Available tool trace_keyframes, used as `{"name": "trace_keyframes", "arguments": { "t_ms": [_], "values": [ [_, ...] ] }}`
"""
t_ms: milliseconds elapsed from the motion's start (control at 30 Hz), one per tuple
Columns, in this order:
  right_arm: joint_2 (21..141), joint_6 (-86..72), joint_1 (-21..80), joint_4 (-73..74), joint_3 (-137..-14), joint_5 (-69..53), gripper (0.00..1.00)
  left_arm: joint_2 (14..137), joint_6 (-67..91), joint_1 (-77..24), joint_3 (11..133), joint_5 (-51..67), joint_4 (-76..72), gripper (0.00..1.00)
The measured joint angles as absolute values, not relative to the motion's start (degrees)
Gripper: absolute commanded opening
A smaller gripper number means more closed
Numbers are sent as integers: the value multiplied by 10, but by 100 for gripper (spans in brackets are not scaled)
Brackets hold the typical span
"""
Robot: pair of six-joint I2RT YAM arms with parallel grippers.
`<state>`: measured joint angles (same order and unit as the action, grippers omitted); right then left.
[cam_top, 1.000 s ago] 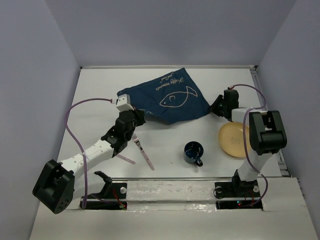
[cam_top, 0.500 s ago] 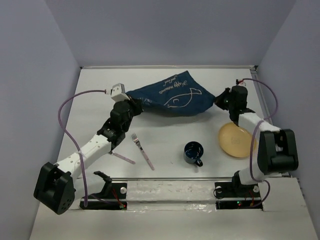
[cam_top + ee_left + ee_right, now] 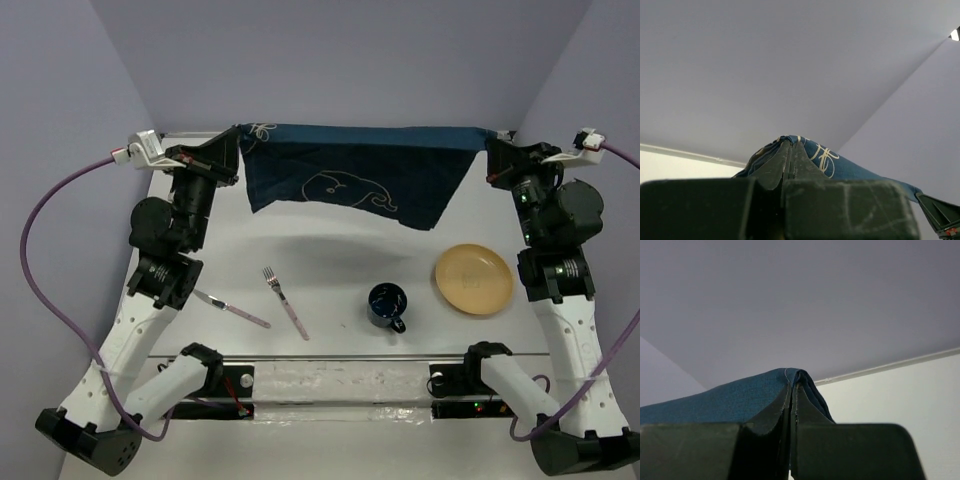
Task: Set the dinner table for one person
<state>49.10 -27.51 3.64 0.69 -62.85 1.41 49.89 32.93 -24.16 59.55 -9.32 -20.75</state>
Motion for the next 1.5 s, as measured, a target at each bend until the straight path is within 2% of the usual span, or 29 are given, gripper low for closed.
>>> {"name": "trace_keyframes", "arguments": {
  "t_ms": [200, 400, 500, 667, 867, 1000, 1167, 1267, 1400, 1500],
  "values": [
    [493, -267, 39, 42, -648, 11, 0, 502, 322, -237, 599, -82, -199, 0],
    [595, -266, 38, 45, -649, 11, 0, 602, 332, -187, 601, -52, -209, 0],
    [675, -264, 38, 47, -671, 11, 0, 700, 334, -160, 648, -32, -190, 0],
    [837, -257, 38, 77, -803, 8, 0, 844, 337, -120, 788, 11, -141, 0],
    [840, -251, 38, 80, -889, -8, 0, 848, 345, -96, 846, 48, -140, 0],
    [782, -252, 38, 40, -842, -25, 0, 788, 361, -88, 774, 63, -190, 0],
    [750, -269, 38, -25, -680, -45, 0, 714, 388, -77, 553, 71, -284, 0],
    [806, -281, 38, -47, -586, -52, 0, 748, 400, -73, 418, 69, -343, 0],
    [893, -290, 38, -45, -518, -65, 0, 822, 412, -69, 342, 73, -367, 0],
    [908, -294, 38, -44, -482, -73, 0, 843, 423, -69, 292, 79, -396, 0]
  ]
}}
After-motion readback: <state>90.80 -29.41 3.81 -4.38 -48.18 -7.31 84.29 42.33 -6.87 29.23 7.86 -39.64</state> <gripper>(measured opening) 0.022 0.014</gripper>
